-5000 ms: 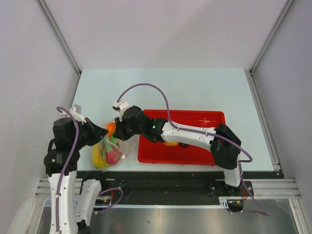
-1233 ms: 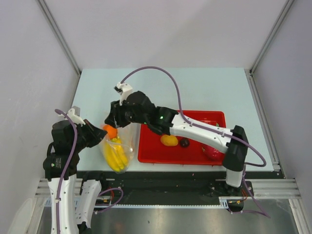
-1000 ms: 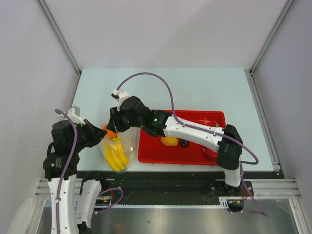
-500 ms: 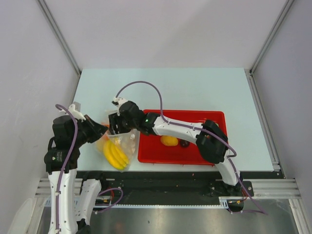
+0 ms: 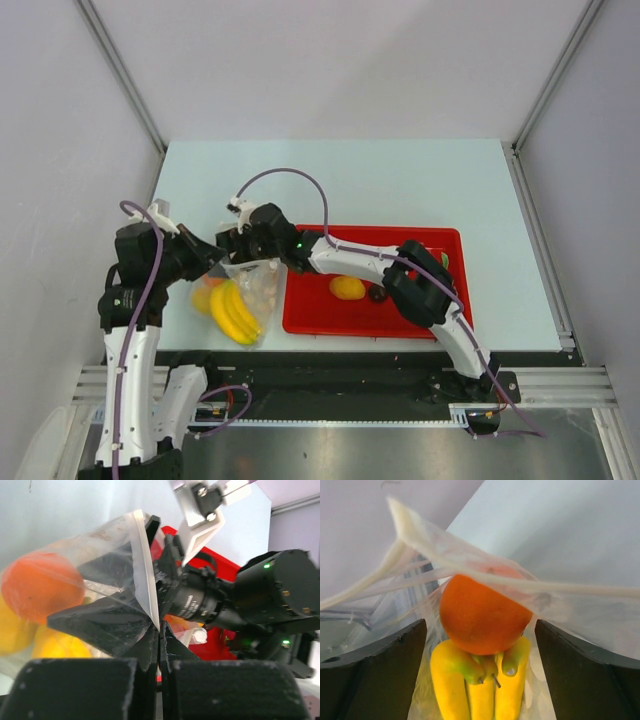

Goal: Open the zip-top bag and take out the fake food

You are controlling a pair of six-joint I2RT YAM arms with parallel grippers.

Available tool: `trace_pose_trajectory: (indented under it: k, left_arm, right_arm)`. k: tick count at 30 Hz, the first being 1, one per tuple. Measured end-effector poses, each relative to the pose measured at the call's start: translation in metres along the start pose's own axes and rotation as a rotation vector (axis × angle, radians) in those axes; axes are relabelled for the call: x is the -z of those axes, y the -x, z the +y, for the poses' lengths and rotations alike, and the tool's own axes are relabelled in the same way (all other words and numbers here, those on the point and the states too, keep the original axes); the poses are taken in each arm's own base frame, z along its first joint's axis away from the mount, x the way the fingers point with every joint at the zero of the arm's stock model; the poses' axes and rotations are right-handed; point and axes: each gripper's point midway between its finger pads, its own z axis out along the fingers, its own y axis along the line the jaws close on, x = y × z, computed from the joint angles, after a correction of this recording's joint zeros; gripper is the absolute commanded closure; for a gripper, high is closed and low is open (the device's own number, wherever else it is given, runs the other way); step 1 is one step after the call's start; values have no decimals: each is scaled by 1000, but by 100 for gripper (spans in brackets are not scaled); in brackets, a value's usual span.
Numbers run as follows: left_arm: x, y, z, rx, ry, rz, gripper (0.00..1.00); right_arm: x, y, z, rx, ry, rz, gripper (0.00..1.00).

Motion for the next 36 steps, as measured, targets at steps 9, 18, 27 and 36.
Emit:
trace_pose_trajectory:
  k: [9, 18, 27, 36]
  left_arm:
    - [-15, 3, 1, 44, -3, 26, 100]
    - [-9, 2, 1, 38, -1, 10, 100]
    - [3, 2, 9, 26, 44, -49, 100]
    - [12, -4, 19, 17, 77, -87, 100]
  right_arm:
    - [-29, -20, -17, -27, 32, 33, 9]
    - [-34, -13, -17, -67, 35, 34, 61]
    - [-5, -6, -21, -37, -67, 96, 65]
    - [53, 29, 23, 6, -50, 91, 63]
